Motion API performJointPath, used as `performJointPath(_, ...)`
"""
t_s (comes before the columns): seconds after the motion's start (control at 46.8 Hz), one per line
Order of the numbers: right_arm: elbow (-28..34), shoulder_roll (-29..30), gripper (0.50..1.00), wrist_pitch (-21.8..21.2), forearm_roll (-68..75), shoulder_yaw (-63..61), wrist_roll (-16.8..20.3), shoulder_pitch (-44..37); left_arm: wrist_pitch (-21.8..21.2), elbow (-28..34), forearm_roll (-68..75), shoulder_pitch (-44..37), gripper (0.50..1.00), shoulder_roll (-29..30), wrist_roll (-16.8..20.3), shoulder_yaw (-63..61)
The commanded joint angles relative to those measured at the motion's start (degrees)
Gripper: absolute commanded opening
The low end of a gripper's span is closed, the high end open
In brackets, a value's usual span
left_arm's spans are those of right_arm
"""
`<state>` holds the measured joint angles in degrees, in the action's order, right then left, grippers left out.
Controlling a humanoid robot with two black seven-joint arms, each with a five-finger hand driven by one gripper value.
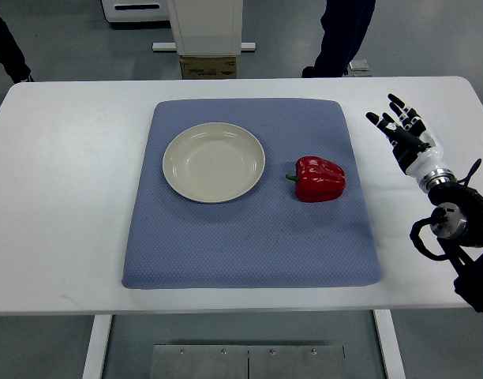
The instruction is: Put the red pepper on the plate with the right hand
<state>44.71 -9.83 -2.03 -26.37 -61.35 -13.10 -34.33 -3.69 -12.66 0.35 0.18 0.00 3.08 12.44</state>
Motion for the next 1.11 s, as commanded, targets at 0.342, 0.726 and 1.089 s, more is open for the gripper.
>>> performJointPath(0.342, 0.02, -0.98, 0.998, -0.08, 0.0, 0.0, 0.0, -0.21, 0.0, -0.08, 0.0, 0.0, 1.0, 0.0, 0.0, -0.05)
performJointPath(0.726, 1.08, -1.86, 0.998, -3.16, -0.79, 0.26, 0.0, -0.56, 0.0, 0.0, 0.0, 0.0, 1.0, 0.0, 0.0, 0.03)
performJointPath(1.089, 2.83, -7.48, 0.998, -5.97, -6.84, 10.1, -4.74, -2.93, 0.0, 0.0, 0.0, 0.0, 1.0, 0.0, 0.0, -0.05)
